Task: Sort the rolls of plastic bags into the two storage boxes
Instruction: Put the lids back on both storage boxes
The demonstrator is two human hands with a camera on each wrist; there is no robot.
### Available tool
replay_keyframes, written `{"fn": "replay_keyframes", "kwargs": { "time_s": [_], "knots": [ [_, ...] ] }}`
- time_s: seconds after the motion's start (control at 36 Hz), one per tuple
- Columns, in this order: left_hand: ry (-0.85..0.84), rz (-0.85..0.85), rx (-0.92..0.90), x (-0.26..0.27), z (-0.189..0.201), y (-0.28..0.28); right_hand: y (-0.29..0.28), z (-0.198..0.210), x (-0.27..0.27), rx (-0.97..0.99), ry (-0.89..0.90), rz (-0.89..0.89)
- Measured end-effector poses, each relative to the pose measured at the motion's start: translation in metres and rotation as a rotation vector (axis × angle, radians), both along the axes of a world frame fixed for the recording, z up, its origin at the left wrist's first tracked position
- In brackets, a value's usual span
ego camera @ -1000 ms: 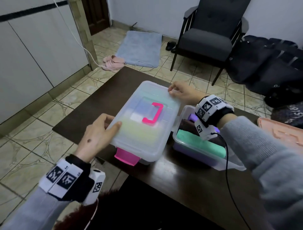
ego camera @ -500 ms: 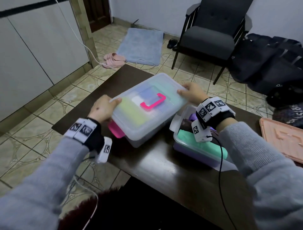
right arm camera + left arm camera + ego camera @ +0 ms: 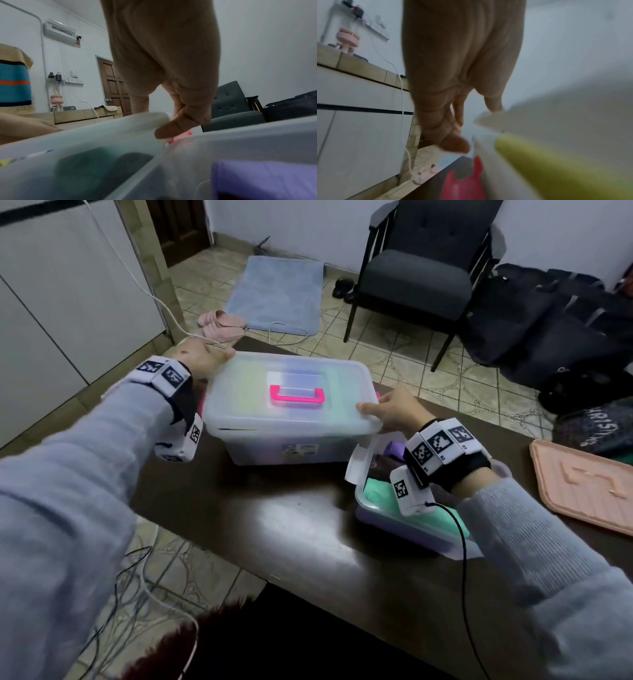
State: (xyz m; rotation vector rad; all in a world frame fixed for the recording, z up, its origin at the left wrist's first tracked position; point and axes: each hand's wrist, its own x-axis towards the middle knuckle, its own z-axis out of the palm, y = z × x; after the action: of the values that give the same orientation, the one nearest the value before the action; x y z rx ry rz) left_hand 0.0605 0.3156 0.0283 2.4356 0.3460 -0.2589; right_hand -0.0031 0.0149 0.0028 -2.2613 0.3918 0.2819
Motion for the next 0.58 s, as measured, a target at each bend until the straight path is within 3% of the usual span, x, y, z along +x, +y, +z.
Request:
{"fn": "replay_keyframes", "kwargs": {
  "time_s": [0.08,0.14,0.28,0.5,0.58],
  "knots": [
    [0.148,0.031,-0.153,-0.009,0.0,0.001,0.004,0.002,-0.007,0.041,0.016,-0.016],
    [0.188,0.059,-0.144,-0.015,-0.004,0.0,0.008,0.005,-0.014,0.079,0.039,-0.027],
    [0.104,0.056,0.165,-0.02,-0.01,-0.004,0.024,0.008,-0.035,0.169,0.11,-0.034],
    [0.019,0.086,0.209,-0.024,-0.027,-0.004,0.045,0.005,-0.055,0.266,0.145,-0.025],
    [-0.034,0.113,0.219,-0.03,-0.034,-0.004,0.051,0.009,-0.062,0.21,0.151,0.007]
  ]
}}
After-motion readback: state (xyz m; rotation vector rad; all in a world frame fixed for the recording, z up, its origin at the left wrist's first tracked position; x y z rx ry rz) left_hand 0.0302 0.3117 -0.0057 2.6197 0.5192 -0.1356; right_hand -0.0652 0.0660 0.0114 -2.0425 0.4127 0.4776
